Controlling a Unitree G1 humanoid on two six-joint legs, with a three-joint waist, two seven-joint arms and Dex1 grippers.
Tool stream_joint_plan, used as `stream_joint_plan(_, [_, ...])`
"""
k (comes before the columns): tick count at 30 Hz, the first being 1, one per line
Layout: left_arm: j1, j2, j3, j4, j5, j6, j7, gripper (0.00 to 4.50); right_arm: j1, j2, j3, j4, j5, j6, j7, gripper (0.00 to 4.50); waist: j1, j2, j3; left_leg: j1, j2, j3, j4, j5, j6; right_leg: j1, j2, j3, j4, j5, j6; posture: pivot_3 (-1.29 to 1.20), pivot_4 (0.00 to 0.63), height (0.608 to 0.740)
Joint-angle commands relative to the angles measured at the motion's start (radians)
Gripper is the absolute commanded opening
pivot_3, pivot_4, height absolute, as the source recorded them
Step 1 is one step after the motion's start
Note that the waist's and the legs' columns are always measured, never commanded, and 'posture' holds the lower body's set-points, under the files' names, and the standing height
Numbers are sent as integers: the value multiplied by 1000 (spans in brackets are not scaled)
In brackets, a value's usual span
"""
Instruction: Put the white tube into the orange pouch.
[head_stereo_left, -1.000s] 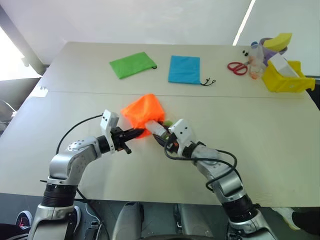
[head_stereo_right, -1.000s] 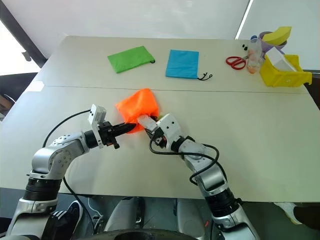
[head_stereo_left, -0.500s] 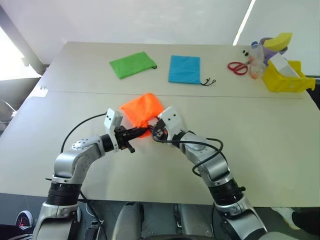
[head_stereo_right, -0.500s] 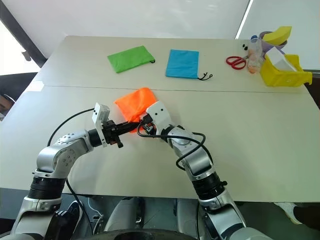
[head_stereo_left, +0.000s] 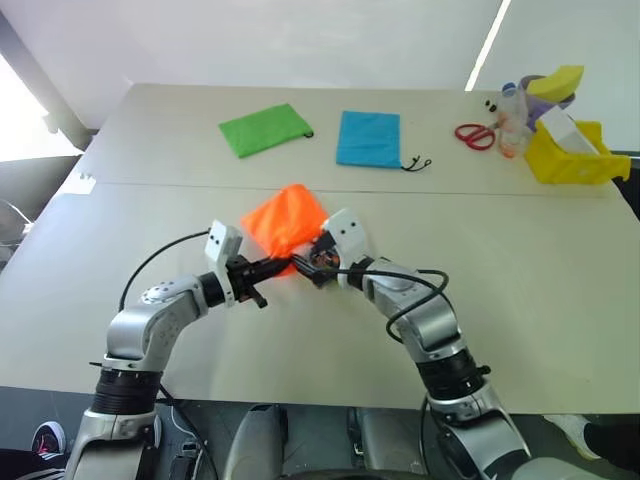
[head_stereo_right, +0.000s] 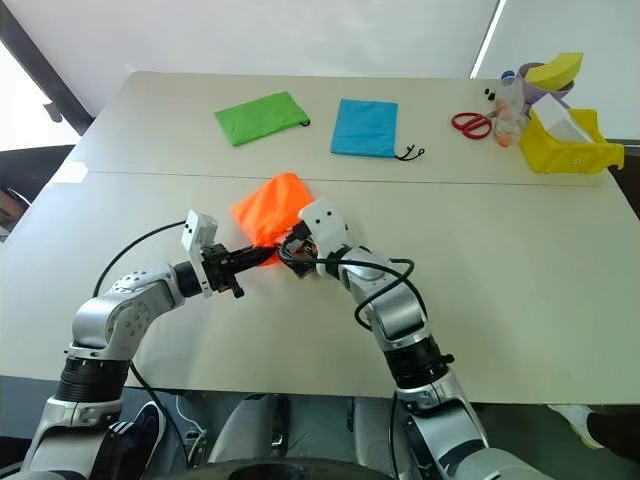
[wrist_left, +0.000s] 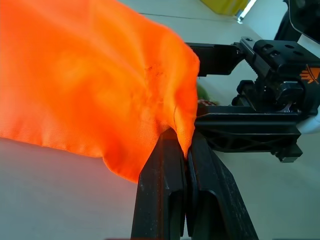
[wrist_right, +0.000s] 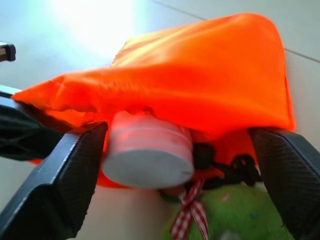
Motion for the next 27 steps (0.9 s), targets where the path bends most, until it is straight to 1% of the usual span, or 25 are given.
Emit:
stream_joint_plan(1, [-20, -5, 8, -29, 0, -35, 1, 0, 27, 10, 35, -132, 131, 44, 120, 4466, -1, 0, 0, 0, 0, 0, 0, 0, 0, 0, 0, 0, 0, 0, 0, 0, 150, 740])
stream_joint_plan(3, [-18, -3, 11, -27, 0, -37, 3, 0, 33, -9, -8, -166, 166, 72, 131, 4466, -6, 0, 0, 0, 0, 0, 0, 0, 0, -1, 1, 0, 0, 0, 0, 0, 150, 740])
stream_joint_plan(8, [-10, 7, 16, -30, 0, -39, 1, 0, 53, -76, -43, -212, 194, 80, 139, 4466, 0, 0, 0, 0, 0, -1, 0, 0, 0, 0, 0, 0, 1, 0, 0, 0, 150, 740])
stream_joint_plan(10, [-8, 16, 17, -28, 0, -42, -5, 0, 57, -121, -43, -215, 173, 43, 145, 4466, 0, 0, 0, 0, 0, 0, 0, 0, 0, 0, 0, 0, 0, 0, 0, 0, 150, 740])
stream_joint_plan(12, [-7, 33, 21, -25, -2, -41, -19, 0, 52, -162, -70, -198, 151, 11, 134, 4466, 0, 0, 0, 0, 0, 0, 0, 0, 0, 0, 0, 0, 0, 0, 0, 0, 150, 740])
stream_joint_plan(14, [-8, 48, 25, -22, -3, -43, -32, 0, 43, -210, -61, -179, 106, -35, 126, 4466, -1, 0, 0, 0, 0, 0, 0, 0, 0, 0, 0, 0, 0, 0, 0, 0, 150, 740])
stream_joint_plan(18, [-8, 91, 25, -14, -1, -48, -74, 0, 39, -232, -81, -132, 87, -70, 104, 4466, -4, 0, 0, 0, 0, 0, 0, 0, 0, 0, 2, 0, 0, 0, 0, 0, 150, 740])
stream_joint_plan(20, [-4, 117, 20, -7, 6, -58, -104, 0, 32, -240, -65, -105, 66, -95, 108, 4466, -3, 0, 0, 0, 1, 0, 0, 0, 0, 0, 2, 0, 0, 0, 0, 0, 150, 740])
stream_joint_plan(22, [-4, 139, 18, 4, 13, -70, -128, 0, 21, -224, -59, -87, 78, -95, 120, 4466, -3, 0, 0, 0, 0, 0, 0, 0, 0, 0, 2, 0, 0, 0, 0, 0, 150, 740])
stream_joint_plan(27, [-22, 177, 20, 53, 37, -110, -164, 0, -29, -227, -21, 9, 18, -122, 110, 4466, -2, 0, 0, 0, 0, 1, 0, 0, 0, -1, 1, 0, 0, 0, 0, 0, 150, 740])
